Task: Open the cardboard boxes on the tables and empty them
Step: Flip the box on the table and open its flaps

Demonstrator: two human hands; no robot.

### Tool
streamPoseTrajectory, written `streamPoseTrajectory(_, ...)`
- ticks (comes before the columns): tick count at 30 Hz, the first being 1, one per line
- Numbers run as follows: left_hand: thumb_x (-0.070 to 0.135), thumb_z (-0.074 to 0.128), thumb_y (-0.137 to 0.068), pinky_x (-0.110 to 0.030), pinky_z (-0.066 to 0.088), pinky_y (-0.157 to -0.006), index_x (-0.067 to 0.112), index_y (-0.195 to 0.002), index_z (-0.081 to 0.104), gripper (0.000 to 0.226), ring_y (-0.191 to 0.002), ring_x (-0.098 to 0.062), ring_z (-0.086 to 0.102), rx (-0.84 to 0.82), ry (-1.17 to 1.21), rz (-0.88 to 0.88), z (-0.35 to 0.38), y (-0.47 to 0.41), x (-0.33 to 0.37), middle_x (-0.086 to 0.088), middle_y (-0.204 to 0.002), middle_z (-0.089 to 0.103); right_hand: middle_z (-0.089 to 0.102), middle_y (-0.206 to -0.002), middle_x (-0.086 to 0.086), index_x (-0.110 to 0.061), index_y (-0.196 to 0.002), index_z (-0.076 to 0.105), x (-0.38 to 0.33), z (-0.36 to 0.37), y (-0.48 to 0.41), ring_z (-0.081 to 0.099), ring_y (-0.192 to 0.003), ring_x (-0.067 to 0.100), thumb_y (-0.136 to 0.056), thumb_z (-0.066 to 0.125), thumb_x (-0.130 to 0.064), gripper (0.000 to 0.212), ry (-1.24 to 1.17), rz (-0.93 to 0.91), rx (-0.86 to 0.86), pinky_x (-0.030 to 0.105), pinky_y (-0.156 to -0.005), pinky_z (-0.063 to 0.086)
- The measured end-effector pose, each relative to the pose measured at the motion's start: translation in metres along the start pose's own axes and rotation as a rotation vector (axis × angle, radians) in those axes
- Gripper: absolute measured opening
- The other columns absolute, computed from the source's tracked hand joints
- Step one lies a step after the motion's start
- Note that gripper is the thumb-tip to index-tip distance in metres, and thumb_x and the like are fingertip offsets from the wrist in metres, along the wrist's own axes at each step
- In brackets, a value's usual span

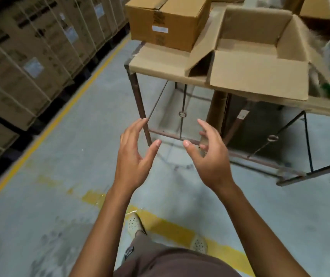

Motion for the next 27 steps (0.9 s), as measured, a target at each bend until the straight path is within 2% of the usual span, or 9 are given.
streamPoseTrajectory(7,0.055,0.056,-0.093,-0.047,0.045,-0.107,0.023,-0.146,0.045,0.062,-0.135,-0.012,0.045,-0.018,0.015,-0.147,-0.060,-0.009,-0.106,0.004,-0.144,0.049,0.049,-0.146,-0.003,-0.026,-0.146,0.044,-0.036,0.133,-0.014,0.049,-0.133,0.013,-0.088,0.056,-0.058,0.068,0.013,-0.036,-0.104,0.047,-0.101,0.051)
streamPoseTrajectory(12,0.049,0.059,-0.094,-0.041,0.043,-0.109,0.022,-0.146,0.044,0.061,-0.135,-0.010,0.044,-0.013,-0.007,-0.141,-0.124,-0.043,-0.171,0.006,-0.142,0.049,0.051,-0.144,-0.005,-0.024,-0.144,0.046,-0.064,0.231,-0.040,0.050,-0.132,0.011,-0.090,0.063,-0.049,0.062,-0.037,-0.047,-0.124,0.047,-0.100,0.051)
streamPoseTrajectory(17,0.050,0.057,-0.093,-0.043,0.043,-0.108,0.021,-0.145,0.046,0.060,-0.135,-0.011,0.044,0.026,-0.048,-0.142,-0.183,-0.070,-0.217,0.004,-0.142,0.050,0.051,-0.144,-0.004,-0.025,-0.143,0.048,-0.080,0.295,-0.058,0.052,-0.128,0.010,-0.091,0.066,-0.041,0.058,-0.065,-0.036,-0.121,0.042,-0.096,0.054)
streamPoseTrajectory(21,0.050,0.055,-0.093,-0.031,0.038,-0.110,0.018,-0.143,0.048,0.060,-0.135,-0.015,0.045,0.059,-0.138,-0.124,-0.215,-0.102,-0.247,0.002,-0.142,0.051,0.049,-0.148,-0.002,-0.021,-0.144,0.049,-0.089,0.327,-0.091,0.050,-0.133,0.016,-0.090,0.063,-0.044,0.060,0.016,-0.095,-0.114,0.048,-0.101,0.051)
streamPoseTrajectory(25,0.044,0.057,-0.094,-0.022,0.030,-0.111,0.016,-0.141,0.051,0.054,-0.135,-0.020,0.045,0.059,-0.238,-0.106,-0.226,-0.145,-0.278,-0.004,-0.142,0.051,0.050,-0.146,0.003,-0.016,-0.142,0.051,-0.089,0.349,-0.137,0.050,-0.133,0.019,-0.090,0.063,-0.040,0.059,0.053,-0.125,-0.098,0.050,-0.102,0.049)
streamPoseTrajectory(27,0.041,0.057,-0.095,-0.012,0.024,-0.109,0.016,-0.139,0.052,0.051,-0.134,-0.021,0.045,0.072,-0.251,-0.105,-0.229,-0.168,-0.289,-0.005,-0.142,0.051,0.051,-0.145,0.004,-0.014,-0.142,0.051,-0.087,0.360,-0.164,0.050,-0.133,0.019,-0.090,0.063,-0.038,0.058,0.044,-0.139,-0.098,0.051,-0.101,0.050)
Point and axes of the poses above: each hand's wrist, its own y-axis away from the middle knuckle, its own z-axis out of the palm, x = y × z, the point moved 9 cm from there along -y, towards the middle knuckle
